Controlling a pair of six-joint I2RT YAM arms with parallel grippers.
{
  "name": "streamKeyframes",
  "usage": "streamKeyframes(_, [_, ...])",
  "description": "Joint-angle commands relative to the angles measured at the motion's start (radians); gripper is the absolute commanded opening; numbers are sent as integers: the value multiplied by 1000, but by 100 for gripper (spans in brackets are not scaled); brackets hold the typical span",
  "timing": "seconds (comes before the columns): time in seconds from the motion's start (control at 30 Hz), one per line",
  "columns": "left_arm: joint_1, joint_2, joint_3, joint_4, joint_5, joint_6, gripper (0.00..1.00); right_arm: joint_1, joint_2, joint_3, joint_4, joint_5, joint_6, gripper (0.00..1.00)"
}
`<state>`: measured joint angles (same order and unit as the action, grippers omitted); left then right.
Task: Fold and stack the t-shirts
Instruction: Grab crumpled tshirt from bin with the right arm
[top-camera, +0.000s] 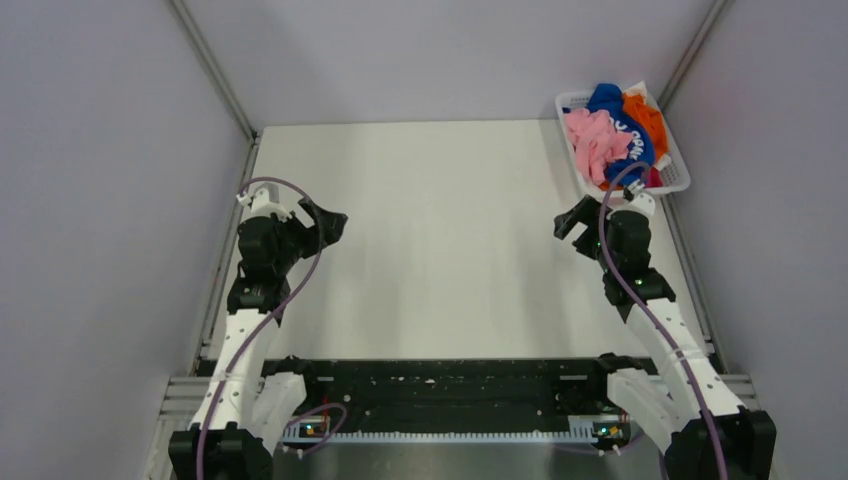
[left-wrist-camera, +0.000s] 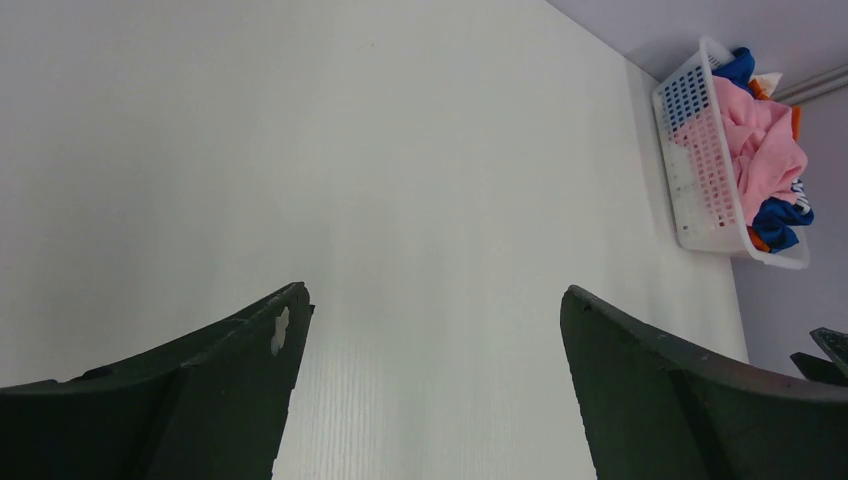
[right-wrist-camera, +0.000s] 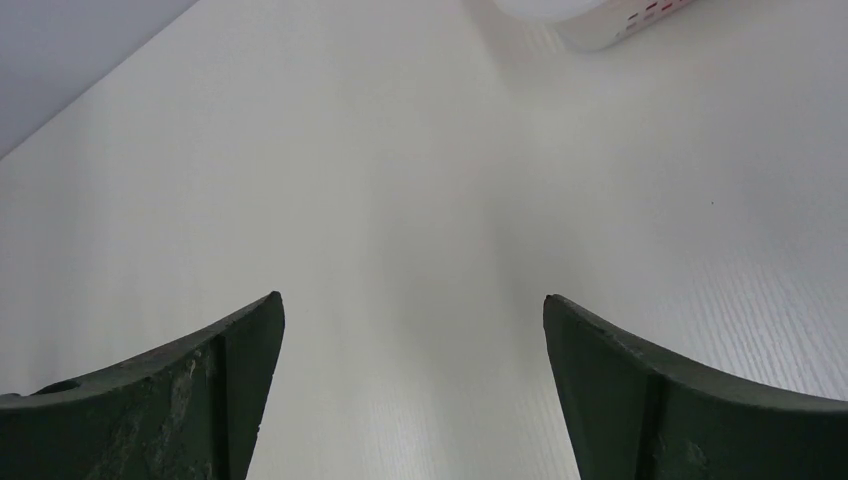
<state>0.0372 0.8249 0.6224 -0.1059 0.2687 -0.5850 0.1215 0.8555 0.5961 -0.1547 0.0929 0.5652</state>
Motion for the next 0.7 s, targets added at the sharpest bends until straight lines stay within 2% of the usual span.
streamKeyframes(0.0, [-1, -2, 15, 46, -1, 8, 99, 4, 17, 69, -3, 17, -1, 99])
streamKeyframes(0.33, [-1, 35, 20, 48, -16, 21, 99, -13, 205, 311, -61, 103, -86, 99])
streamKeyframes(0.53, [0, 47, 32, 43, -31, 33, 99, -114, 448, 572, -139, 88, -138, 99])
streamKeyframes(0.67, [-1, 69, 42, 73, 7, 25, 99, -183, 674, 768, -184, 37, -186, 98])
